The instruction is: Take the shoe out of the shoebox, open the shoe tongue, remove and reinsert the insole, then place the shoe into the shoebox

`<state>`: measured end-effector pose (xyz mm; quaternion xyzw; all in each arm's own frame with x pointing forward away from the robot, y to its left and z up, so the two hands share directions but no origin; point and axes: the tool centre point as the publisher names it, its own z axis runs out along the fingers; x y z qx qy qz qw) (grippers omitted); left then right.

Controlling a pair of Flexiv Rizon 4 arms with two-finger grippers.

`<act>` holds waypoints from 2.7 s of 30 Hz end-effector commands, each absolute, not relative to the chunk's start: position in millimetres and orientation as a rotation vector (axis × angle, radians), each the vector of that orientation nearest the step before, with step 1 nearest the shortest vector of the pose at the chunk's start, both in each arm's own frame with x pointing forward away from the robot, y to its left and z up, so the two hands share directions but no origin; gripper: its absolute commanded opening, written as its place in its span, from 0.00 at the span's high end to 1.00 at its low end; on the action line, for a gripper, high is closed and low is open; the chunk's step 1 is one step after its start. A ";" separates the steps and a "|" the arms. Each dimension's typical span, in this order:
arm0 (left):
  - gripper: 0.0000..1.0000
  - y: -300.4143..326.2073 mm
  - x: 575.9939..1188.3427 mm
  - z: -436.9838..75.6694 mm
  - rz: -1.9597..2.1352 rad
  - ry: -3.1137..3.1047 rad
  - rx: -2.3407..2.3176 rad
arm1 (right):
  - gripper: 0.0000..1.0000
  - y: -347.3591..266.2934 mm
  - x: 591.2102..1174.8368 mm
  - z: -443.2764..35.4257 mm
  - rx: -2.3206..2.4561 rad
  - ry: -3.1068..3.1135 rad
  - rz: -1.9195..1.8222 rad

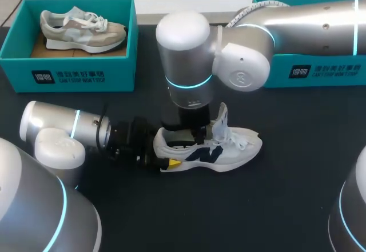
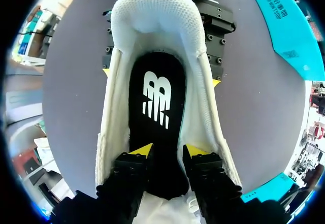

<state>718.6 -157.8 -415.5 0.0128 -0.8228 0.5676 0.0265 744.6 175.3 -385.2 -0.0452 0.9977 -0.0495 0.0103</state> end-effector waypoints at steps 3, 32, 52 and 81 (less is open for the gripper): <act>1.00 -156.6 718.1 -420.3 1.751 -2.543 0.039 | 0.62 179.4 746.5 -402.9 -0.159 3.135 -0.142; 1.00 -156.6 718.1 -420.3 1.751 -2.543 0.039 | 1.00 157.0 737.6 -327.4 0.117 3.194 0.095; 1.00 -156.6 718.1 -420.3 1.751 -2.543 0.039 | 1.00 173.4 745.3 -295.3 0.020 3.192 0.233; 1.00 -156.6 718.1 -420.3 1.751 -2.543 0.039 | 1.00 213.3 733.8 -304.9 -0.025 3.233 0.273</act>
